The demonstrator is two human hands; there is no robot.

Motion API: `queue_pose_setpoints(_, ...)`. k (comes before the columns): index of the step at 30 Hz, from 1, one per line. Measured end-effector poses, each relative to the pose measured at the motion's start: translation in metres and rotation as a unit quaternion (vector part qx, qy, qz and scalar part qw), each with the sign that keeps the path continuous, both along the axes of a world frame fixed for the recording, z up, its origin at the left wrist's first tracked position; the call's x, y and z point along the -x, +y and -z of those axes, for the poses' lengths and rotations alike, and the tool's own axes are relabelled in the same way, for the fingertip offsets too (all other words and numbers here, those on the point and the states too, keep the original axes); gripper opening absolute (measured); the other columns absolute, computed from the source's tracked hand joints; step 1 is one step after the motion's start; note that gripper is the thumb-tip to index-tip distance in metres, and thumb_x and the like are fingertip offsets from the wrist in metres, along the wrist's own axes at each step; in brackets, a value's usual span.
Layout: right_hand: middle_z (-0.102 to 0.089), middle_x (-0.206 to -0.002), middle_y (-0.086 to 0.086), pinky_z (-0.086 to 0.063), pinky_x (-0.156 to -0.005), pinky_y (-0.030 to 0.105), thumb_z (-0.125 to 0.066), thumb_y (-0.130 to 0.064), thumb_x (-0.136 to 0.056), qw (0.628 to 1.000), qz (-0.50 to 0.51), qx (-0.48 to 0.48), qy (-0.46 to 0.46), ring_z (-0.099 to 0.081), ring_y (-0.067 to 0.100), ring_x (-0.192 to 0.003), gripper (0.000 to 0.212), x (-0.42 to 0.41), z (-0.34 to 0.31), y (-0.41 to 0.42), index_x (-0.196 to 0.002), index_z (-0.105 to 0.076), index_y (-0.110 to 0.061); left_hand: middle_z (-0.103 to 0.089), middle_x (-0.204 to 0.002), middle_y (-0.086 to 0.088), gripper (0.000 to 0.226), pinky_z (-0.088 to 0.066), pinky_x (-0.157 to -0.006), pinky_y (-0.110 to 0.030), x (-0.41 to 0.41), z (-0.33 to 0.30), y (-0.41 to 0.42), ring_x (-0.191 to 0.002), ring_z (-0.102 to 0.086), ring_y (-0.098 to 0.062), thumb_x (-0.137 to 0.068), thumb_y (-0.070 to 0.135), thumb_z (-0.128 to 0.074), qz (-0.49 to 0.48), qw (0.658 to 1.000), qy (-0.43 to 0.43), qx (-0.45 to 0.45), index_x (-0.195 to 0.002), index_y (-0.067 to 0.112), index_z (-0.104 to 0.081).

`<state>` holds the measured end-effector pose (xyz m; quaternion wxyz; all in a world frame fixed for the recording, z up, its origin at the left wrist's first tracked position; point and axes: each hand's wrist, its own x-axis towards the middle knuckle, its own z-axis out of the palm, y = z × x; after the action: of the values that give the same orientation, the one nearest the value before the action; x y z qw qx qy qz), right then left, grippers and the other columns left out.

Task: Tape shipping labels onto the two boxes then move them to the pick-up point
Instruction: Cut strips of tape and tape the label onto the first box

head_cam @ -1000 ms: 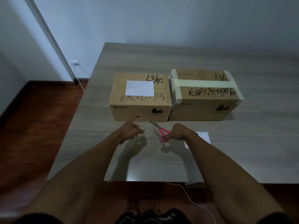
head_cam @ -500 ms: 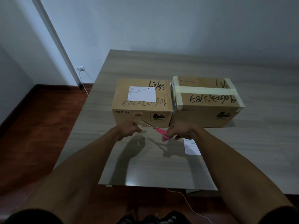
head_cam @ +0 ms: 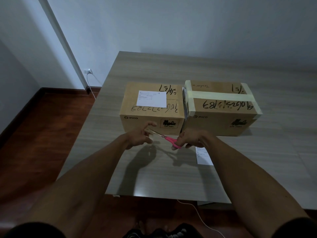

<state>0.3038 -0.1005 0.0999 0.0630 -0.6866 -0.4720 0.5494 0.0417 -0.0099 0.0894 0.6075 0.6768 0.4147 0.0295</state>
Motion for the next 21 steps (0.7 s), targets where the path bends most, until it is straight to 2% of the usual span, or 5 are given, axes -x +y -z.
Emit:
queue_pose_setpoints(3, -0.076, -0.111, 0.009, -0.053, -0.09, 0.042, -0.093, -0.03, -0.068, 1.0, -0.007, -0.011, -0.01, -0.061, 0.028, -0.113, 0.037, 0.0, -0.001, -0.001, -0.096, -0.083, -0.008, -0.058, -0.128, -0.033, 0.072, -0.047, -0.071, -0.03, 0.0, -0.003, -0.004, -0.093, -0.054, -0.025, -0.088, -0.012, -0.065, 0.001, 1.0, 0.006, 0.001, -0.133, 0.041, -0.047)
queue_pose_setpoints(6, -0.076, -0.09, 0.011, -0.05, -0.073, 0.036, -0.094, -0.025, -0.068, 1.0, 0.005, -0.026, -0.017, -0.059, 0.021, -0.085, 0.04, 0.001, 0.001, -0.002, -0.094, -0.081, 0.002, -0.059, -0.124, -0.035, 0.077, -0.05, -0.073, -0.03, 0.001, 0.002, -0.006, -0.095, -0.057, -0.025, -0.088, -0.011, -0.066, -0.001, 1.0, 0.018, -0.002, -0.143, 0.038, -0.043)
queue_pose_setpoints(11, -0.073, -0.084, 0.01, -0.052, -0.062, 0.027, -0.096, -0.033, -0.068, 0.996, -0.035, -0.001, -0.088, -0.062, 0.018, -0.074, 0.045, 0.006, 0.008, 0.0, -0.09, -0.081, 0.003, -0.062, -0.11, -0.03, 0.085, -0.053, -0.097, -0.05, 0.007, 0.016, -0.011, -0.099, -0.06, -0.032, -0.086, -0.009, -0.07, -0.019, 1.0, 0.023, -0.006, -0.14, 0.049, -0.042)
queue_pose_setpoints(18, -0.066, -0.07, 0.006, -0.052, -0.059, 0.029, -0.089, -0.032, -0.079, 0.973, -0.071, 0.056, -0.211, -0.062, 0.017, -0.061, 0.037, 0.019, 0.032, -0.01, -0.069, -0.065, -0.006, -0.065, -0.117, -0.025, 0.094, -0.056, -0.084, -0.034, 0.014, 0.02, -0.024, -0.097, -0.066, -0.025, -0.086, -0.008, -0.073, -0.043, 0.999, 0.008, -0.007, -0.155, 0.039, -0.028)
queue_pose_setpoints(21, -0.061, -0.075, 0.005, -0.045, -0.055, 0.028, -0.089, -0.032, -0.077, 0.965, -0.031, 0.049, -0.256, -0.06, 0.019, -0.067, 0.043, 0.029, 0.051, -0.015, -0.075, -0.053, -0.008, -0.067, -0.107, -0.015, 0.097, -0.056, -0.076, -0.025, 0.015, 0.029, -0.026, -0.097, -0.068, -0.02, -0.086, -0.006, -0.075, -0.057, 0.998, 0.001, 0.004, -0.156, 0.037, -0.024)
